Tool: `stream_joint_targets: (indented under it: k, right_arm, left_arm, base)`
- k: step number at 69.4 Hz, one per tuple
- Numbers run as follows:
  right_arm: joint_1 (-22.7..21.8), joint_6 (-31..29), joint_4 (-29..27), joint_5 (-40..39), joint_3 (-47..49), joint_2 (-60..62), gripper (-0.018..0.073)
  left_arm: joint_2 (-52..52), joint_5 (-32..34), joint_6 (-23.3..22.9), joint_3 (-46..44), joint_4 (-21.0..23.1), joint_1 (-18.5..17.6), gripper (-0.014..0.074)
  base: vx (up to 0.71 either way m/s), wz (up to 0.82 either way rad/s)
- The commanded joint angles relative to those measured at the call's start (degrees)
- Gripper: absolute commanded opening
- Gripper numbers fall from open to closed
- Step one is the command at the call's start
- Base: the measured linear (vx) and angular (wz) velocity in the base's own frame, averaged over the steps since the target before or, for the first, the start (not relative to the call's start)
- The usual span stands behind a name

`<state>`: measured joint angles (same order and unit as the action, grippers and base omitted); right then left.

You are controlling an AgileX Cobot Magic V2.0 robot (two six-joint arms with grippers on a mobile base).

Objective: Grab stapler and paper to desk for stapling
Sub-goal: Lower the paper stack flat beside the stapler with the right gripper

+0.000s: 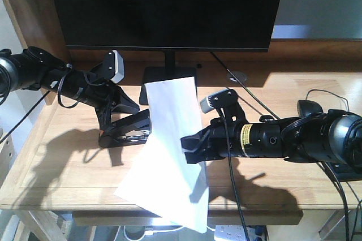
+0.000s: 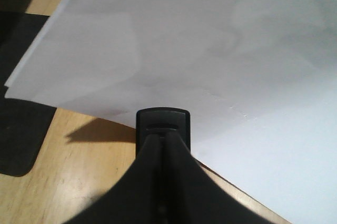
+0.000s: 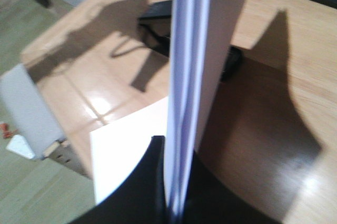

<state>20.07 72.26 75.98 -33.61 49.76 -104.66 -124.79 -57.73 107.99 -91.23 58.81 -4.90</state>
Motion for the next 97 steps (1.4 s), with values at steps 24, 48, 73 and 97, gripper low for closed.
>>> stream_joint_targets:
  k: [24, 48, 73, 97]
  right_arm:
    - [-0.07, -1.82, -4.64, 0.31, 4.28, -1.27, -0.0003]
    - [-0.07, -1.65, -5.03, 1.39, 8.78, -5.88, -0.0003]
    - [-0.07, -1.37, -1.8, 5.67, 13.84, -9.36, 0.0]
    - [-0.07, -0.47, -0.59, 6.86, 18.11, -12.57, 0.0066]
  left_arm:
    - [3.39, -1.23, -0.52, -1.43, 3.26, -0.11, -0.0006]
    - [3.39, -1.23, -0.52, -1.43, 3.26, -0.11, -0.0006]
    - [3.39, -1.35, -0.52, -1.43, 3.26, -0.11, -0.0006]
    - [3.39, -1.41, -0.52, -1.43, 3.26, -0.11, -0.0006]
  base:
    - [0.0, 0.0]
    - [0.0, 0.0]
    - [0.0, 0.0]
    - [0.0, 0.0]
